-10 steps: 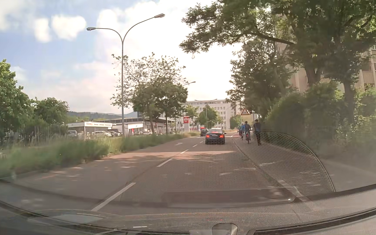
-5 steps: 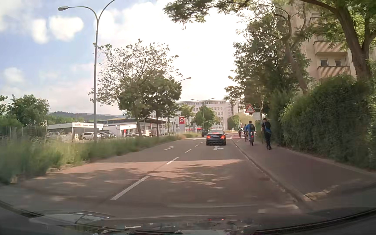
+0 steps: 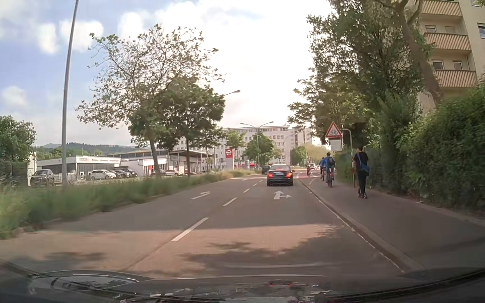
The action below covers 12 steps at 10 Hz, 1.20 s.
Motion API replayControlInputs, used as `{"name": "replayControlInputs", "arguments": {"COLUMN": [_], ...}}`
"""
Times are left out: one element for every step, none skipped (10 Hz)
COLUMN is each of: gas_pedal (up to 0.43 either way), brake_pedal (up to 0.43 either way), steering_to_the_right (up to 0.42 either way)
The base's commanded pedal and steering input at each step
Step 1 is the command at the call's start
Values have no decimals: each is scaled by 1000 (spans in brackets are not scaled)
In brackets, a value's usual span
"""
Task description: Follow the waypoints while adhering to traffic rules and regulations
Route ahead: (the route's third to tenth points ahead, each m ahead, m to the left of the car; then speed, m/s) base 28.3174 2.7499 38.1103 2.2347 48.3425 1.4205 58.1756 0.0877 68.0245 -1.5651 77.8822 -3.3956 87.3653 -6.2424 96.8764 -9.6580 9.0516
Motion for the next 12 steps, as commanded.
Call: {"name": "replayControlInputs", "arguments": {"gas_pedal": [0, 0, 0, 0, 0, 0, 0, 0, 0, 0, 0, 0], "brake_pedal": [0, 12, 43, 73, 79, 85, 91, 98, 98, 104, 110, 104], "steering_to_the_right": [11, 11, 11, 11, 11, 11, 10, 10, 10, 9, 9, 9]}}
